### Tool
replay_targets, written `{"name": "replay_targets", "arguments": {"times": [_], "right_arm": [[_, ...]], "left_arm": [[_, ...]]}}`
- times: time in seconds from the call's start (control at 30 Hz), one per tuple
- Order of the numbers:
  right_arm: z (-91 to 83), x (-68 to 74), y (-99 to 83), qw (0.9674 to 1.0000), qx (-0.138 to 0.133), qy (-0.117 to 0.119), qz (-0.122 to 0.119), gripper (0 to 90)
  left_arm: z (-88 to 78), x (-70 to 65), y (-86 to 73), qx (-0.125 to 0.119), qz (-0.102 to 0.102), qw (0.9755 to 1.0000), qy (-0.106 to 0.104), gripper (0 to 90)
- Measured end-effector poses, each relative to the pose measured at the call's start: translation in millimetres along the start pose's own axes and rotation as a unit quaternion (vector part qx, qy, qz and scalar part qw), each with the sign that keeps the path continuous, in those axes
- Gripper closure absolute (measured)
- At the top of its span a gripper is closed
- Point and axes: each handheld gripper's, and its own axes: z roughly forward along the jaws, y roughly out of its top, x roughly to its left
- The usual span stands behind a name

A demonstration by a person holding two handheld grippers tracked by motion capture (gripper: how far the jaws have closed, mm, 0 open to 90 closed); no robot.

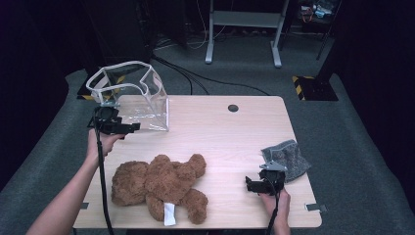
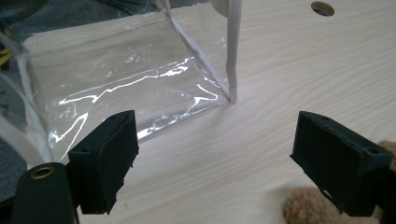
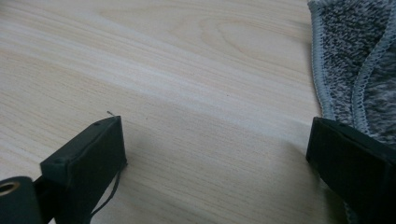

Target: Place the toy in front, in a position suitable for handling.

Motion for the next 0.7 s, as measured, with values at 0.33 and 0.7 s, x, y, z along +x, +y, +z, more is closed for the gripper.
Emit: {"name": "replay_targets", "arguments": {"times": [0.33, 0.7], "right_arm": [[-0.3, 0.6, 0.5, 1.0, 0.003, -0.005, 0.004, 5.2], [-2.8, 4.8, 3.8, 0.9991, 0.018, 0.017, 0.033, 1.3]], "left_arm": [[-21.8, -2.9, -31.5, -0.003, 0.0, 1.0, 0.0, 6.5], [-38.0, -1.5, -76.3, 0.016, -0.012, 0.9998, -0.001, 3.9]]}}
